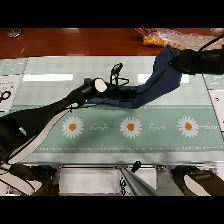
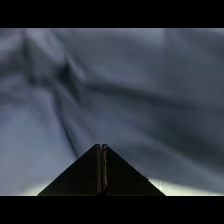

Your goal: Fold the shirts.

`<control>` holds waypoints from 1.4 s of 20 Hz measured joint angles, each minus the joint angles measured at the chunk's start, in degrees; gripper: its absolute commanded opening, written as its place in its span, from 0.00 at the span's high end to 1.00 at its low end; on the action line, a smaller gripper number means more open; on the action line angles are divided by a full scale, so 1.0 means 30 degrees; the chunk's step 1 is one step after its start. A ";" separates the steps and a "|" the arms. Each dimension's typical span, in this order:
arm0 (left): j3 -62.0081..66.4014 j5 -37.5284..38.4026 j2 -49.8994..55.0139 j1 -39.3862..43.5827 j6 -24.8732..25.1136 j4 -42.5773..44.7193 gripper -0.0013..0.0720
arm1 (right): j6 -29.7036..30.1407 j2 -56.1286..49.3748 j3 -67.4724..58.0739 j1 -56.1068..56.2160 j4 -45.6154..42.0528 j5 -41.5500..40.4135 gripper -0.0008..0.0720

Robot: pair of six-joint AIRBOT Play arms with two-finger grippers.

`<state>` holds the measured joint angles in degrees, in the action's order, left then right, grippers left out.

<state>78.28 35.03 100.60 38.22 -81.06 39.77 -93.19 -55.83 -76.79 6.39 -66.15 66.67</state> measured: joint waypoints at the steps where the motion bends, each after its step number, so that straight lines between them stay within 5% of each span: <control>1: 0.0000 -0.0386 0.0109 0.0080 -0.0117 0.0000 0.96 | -0.0124 0.0175 0.0000 0.0022 0.0102 0.0022 0.94; 13: 0.0036 -0.2251 0.1741 0.2652 -0.0153 -0.2477 0.96 | -0.1151 0.1209 0.0000 0.0080 0.0408 0.0342 0.94; 20: 0.0036 -0.1013 -0.1668 -0.0925 0.0087 -0.0321 0.96 | -0.0940 -0.0124 0.0000 0.0459 -0.1129 0.1180 0.94; 28: 0.0036 0.1923 -0.9420 -0.6462 0.0138 0.4364 0.96 | -0.1406 -0.4102 0.0000 0.4218 -0.1967 -0.2987 0.94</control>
<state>78.39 40.80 72.34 18.83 -80.64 52.86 -97.41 -68.14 -76.79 19.05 -72.05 57.71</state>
